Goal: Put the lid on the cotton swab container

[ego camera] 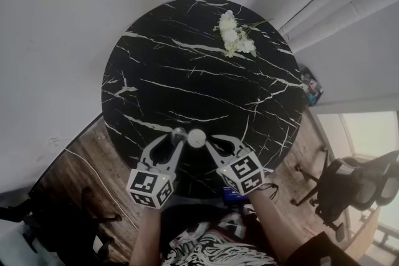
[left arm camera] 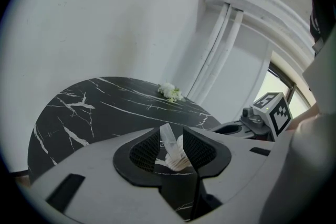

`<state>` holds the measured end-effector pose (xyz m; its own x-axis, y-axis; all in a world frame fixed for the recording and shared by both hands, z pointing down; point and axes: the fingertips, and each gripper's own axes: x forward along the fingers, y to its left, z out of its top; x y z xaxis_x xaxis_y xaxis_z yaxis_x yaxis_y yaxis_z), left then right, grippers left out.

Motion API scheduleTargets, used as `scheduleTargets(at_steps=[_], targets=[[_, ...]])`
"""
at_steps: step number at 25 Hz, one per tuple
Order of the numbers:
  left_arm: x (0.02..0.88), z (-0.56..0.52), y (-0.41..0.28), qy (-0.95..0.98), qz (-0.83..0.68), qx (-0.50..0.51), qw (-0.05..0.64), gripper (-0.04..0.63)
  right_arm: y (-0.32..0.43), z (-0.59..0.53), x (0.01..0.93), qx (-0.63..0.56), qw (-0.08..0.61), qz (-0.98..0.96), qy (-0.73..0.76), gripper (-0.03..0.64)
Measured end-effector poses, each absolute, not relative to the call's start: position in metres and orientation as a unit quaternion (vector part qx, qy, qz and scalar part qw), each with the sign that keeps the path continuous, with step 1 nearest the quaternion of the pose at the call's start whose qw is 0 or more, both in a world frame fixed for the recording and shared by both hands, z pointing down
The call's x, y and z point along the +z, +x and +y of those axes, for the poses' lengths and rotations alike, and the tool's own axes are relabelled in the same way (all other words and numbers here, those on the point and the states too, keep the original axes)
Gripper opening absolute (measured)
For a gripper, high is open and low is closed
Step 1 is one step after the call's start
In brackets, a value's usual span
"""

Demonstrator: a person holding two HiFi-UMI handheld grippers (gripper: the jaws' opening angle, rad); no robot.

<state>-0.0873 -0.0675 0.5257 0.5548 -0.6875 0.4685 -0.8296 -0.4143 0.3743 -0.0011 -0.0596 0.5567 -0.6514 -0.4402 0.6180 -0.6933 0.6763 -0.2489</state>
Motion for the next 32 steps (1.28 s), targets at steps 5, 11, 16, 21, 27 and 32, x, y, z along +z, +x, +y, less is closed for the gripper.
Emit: scheduleTargets(at_steps=[5, 11, 16, 21, 27, 32], targets=[[0.52, -0.067, -0.081, 0.838, -0.449, 0.12, 0.287, 0.14, -0.002, -0.061, 0.555, 0.24, 0.266, -0.878, 0.317, 0.02], [0.519, -0.065, -0.075, 0.841, -0.442, 0.118, 0.288, 0.14, -0.001, -0.06, 0.557, 0.249, 0.267, -0.876, 0.315, 0.02], [0.519, -0.065, -0.073, 0.843, -0.438, 0.117, 0.291, 0.14, 0.002, -0.061, 0.558, 0.25, 0.268, -0.874, 0.32, 0.02], [0.518, -0.064, -0.07, 0.845, -0.433, 0.117, 0.29, 0.14, 0.009, -0.063, 0.556, 0.251, 0.262, -0.872, 0.329, 0.02], [0.516, -0.065, -0.065, 0.85, -0.427, 0.114, 0.289, 0.14, 0.015, -0.063, 0.555, 0.258, 0.255, -0.869, 0.337, 0.021], [0.517, -0.065, -0.063, 0.85, -0.424, 0.112, 0.291, 0.14, 0.017, -0.063, 0.555, 0.259, 0.255, -0.868, 0.338, 0.02]])
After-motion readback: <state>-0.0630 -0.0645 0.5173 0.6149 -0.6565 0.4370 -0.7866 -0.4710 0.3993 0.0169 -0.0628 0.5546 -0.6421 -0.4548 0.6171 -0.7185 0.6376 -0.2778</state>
